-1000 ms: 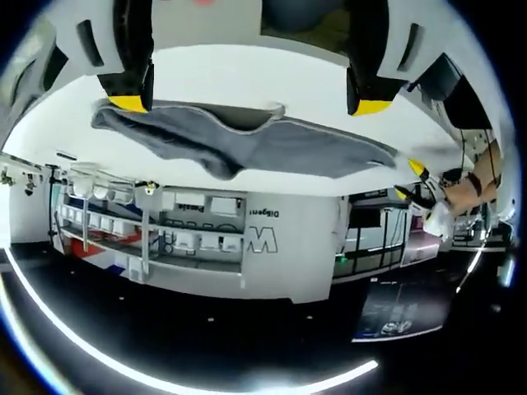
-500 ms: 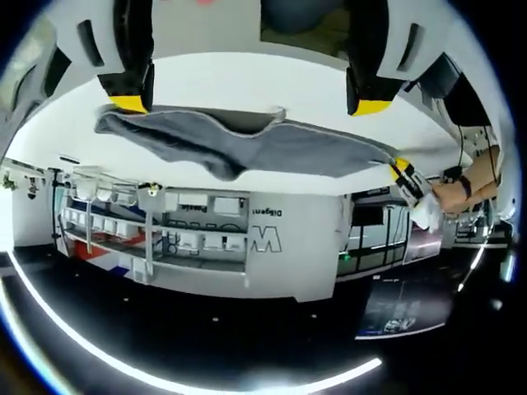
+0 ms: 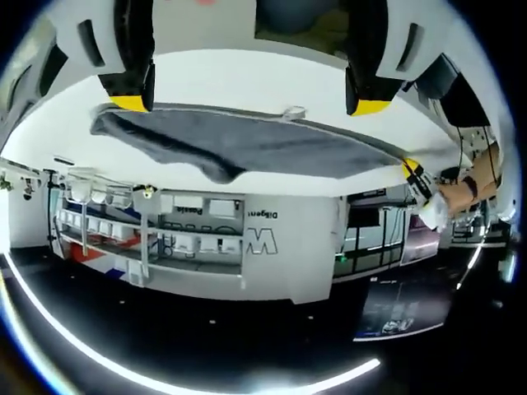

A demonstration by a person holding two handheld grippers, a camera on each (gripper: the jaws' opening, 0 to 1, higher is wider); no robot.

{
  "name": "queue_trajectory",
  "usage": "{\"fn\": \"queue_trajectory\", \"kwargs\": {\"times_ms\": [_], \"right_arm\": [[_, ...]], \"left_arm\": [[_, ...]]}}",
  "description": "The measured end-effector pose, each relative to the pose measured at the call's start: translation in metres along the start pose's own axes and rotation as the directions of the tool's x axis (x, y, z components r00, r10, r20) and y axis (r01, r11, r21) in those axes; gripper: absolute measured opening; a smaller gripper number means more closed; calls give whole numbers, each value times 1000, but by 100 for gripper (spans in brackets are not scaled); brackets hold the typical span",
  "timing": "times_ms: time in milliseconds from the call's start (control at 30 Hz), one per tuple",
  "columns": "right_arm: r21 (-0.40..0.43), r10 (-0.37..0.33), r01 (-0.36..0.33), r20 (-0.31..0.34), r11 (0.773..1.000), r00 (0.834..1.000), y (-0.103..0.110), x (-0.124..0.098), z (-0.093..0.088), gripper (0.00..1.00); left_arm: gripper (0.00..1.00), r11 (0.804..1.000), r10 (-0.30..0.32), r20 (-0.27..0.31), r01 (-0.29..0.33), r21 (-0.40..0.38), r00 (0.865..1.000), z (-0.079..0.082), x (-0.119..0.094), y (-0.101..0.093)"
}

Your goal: Open the folded towel by lifting each exposed corner and separating the folded layers until the towel lies flat within the target outline without major curled edges

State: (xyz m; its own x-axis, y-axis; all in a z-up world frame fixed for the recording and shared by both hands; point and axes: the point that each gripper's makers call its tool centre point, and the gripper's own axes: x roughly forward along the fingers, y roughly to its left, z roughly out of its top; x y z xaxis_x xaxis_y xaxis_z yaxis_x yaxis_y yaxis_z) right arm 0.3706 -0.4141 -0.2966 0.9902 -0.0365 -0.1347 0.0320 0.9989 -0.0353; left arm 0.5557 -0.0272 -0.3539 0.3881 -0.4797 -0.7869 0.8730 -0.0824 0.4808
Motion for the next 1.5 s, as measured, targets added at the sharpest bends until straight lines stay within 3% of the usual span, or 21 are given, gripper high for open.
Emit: {"fn": "queue_trajectory", "kwargs": {"times_ms": [300, 600, 933, 1167, 1267, 1333, 1400, 1433, 1500], "right_arm": [[2, 13, -13, -8, 1000, 1000, 3, 6, -2, 98], [-7, 54, -54, -13, 999, 998, 14, 14, -1, 98], [-14, 72, -72, -24, 997, 997, 20, 20, -2, 98], [-17, 88, -88, -30, 996, 996, 25, 24, -2, 98], [-17, 93, -94, -30, 995, 995, 26, 25, -1, 98], [-19, 97, -97, -28, 995, 995, 27, 25, 0, 98], [-19, 96, -97, -27, 995, 995, 26, 25, 1, 98], [-19, 93, -94, -28, 995, 995, 25, 25, 1, 98], [-18, 85, -86, -31, 996, 996, 23, 25, 1, 98]], "left_arm": [[3, 998, 43, -61, -45, -34, 997, -30, -30, -23], [3, 996, 37, -96, -45, -83, 995, -53, -53, -51], [3, 986, 59, -168, -84, -146, 984, -86, -76, -67], [7, 978, 71, -154, -100, -185, 985, -90, -81, -72], [12, 964, 80, -126, -109, -243, 989, -89, -86, -72], [17, 951, 126, -130, -157, -268, 983, -93, -93, -66], [21, 920, 169, -121, -201, -337, 978, -96, -101, -60], [22, 894, 205, -105, -230, -383, 973, -97, -108, -55], [27, 858, 258, -48, -252, -448, 965, -91, -118, -50]]}}
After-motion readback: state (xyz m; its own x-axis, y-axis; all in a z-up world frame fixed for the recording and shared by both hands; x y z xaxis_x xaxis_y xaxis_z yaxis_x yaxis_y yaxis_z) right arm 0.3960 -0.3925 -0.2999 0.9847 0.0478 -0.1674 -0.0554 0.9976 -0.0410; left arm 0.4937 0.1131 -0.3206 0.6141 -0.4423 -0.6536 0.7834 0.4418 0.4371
